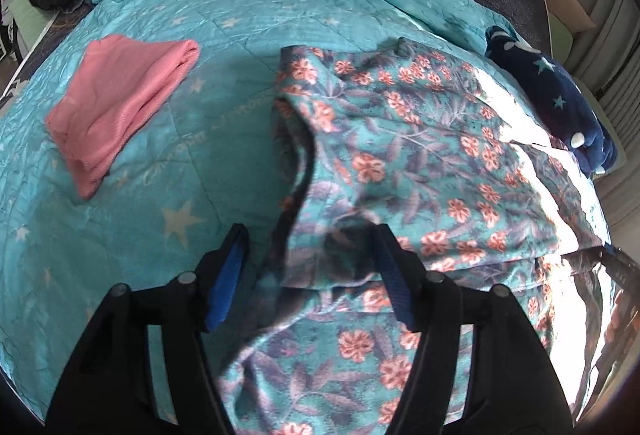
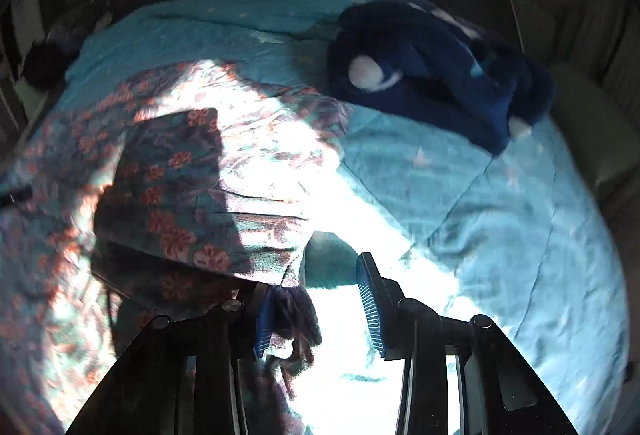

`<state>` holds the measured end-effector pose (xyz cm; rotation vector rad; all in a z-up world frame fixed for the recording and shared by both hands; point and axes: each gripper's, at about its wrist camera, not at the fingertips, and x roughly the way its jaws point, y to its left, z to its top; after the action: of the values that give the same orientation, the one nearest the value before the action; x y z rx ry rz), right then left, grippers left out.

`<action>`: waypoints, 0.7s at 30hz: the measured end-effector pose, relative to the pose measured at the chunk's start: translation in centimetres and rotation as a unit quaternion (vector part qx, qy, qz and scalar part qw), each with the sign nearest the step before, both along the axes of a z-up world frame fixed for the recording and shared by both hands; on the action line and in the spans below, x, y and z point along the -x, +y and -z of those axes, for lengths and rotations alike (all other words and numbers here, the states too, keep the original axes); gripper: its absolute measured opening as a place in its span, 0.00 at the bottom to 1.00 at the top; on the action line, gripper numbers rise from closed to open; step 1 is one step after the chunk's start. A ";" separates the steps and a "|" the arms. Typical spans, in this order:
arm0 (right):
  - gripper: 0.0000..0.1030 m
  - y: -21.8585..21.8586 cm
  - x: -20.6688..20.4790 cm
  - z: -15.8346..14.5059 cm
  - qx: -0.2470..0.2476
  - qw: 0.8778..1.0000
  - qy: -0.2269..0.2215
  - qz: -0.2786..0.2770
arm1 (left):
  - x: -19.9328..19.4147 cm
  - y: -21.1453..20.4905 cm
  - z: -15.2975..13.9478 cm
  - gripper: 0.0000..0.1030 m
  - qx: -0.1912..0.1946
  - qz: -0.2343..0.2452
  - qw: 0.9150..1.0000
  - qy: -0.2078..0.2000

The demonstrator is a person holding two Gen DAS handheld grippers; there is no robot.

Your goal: Fold small clothes

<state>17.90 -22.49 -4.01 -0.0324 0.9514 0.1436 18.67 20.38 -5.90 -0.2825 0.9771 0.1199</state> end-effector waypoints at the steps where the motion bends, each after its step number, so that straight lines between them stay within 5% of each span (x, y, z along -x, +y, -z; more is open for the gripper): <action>1: 0.39 0.1 0.3 0.0 0.013 1.000 -0.007 -0.006 | 0.1 0.2 0.1 0.66 0.002 -0.005 1.000 -0.001; 3: 0.43 0.8 1.3 -0.2 0.058 0.998 -0.025 -0.016 | 0.2 0.6 0.2 0.66 0.009 -0.013 1.000 -0.003; 5: 0.43 0.8 1.4 -0.5 0.052 0.998 -0.025 -0.009 | 0.3 0.7 0.2 0.66 0.010 -0.019 1.000 -0.004; 9: 0.49 -2.8 0.1 0.1 -0.092 0.994 0.040 0.041 | 0.4 0.8 0.2 0.66 0.008 -0.029 1.000 -0.001; 15: 0.49 -6.9 0.3 0.7 -0.266 0.956 0.088 0.088 | 0.5 1.1 -0.3 0.66 0.017 -0.048 0.999 0.000; 18: 0.51 -8.8 0.5 0.4 -0.320 0.938 0.098 0.090 | 0.3 0.7 -0.6 0.66 0.042 -0.036 0.998 0.001; 21: 0.52 -10.6 0.9 -1.7 -0.289 0.948 0.043 0.124 | -0.2 0.1 -1.6 0.66 0.044 -0.027 0.999 -0.013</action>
<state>16.96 -33.11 -2.27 0.6385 0.9609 0.1881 18.83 20.45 -4.28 -0.3907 0.9500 0.1215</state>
